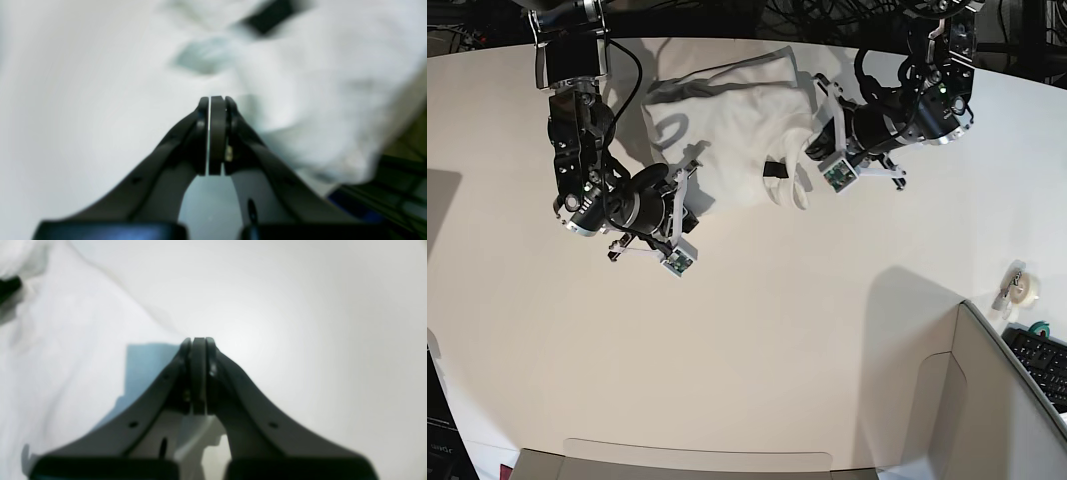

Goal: Layout the t-shirt on the table in an organized manner, then fold the t-shirt properly
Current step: 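Press and tuck the shirt edges inward with both grippers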

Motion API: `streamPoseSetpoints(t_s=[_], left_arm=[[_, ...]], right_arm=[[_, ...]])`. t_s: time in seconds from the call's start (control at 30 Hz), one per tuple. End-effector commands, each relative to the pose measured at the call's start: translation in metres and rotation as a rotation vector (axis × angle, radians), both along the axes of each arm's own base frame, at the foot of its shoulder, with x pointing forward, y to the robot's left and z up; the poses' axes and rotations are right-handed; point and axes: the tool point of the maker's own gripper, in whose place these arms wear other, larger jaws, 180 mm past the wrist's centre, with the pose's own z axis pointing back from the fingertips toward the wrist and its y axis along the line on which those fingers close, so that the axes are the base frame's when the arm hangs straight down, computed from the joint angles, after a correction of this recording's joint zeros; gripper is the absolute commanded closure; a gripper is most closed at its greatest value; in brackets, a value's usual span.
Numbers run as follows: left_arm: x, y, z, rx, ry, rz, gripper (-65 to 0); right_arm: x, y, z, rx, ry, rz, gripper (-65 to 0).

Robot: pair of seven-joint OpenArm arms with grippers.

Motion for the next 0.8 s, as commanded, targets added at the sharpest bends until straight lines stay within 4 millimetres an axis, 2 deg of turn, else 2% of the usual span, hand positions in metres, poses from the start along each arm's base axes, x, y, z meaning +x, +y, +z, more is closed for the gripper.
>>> streamPoseSetpoints(t_s=[0.0,0.1,0.27,0.47,0.53,0.67,0.77], left_arm=[[-0.002,-0.003,0.005,0.008,-0.025,-0.045,-0.2],[-0.015,-0.021,0.000,0.000,0.000,-0.120,-0.2],[-0.029,-0.039,-0.002,-0.020,0.020,-0.184,-0.2],[-0.029,-0.042,-0.002,-0.026,0.019,-0.187,-0.2],[-0.023,-0.039,0.001,-0.023,0.006,-0.175,-0.2],[0.010,-0.021,0.018,-0.032,-0.068,-0.070,-0.2],[0.039,-0.012,0.040,-0.106,-0.137,0.064,-0.2]], right_arm=[[0.012,0.007,0.013,0.032,-0.044,0.014,0.0],[0.018,0.015,0.007,0.052,-0.033,0.029,0.0],[0.030,0.015,-0.001,0.074,-0.012,0.016,0.0],[0.031,0.017,-0.002,0.082,-0.009,0.015,0.0],[0.029,0.018,-0.004,0.082,-0.004,0.016,0.0],[0.028,0.018,-0.005,0.082,0.001,0.016,0.0],[0.023,0.018,-0.010,0.082,0.013,0.015,0.0]])
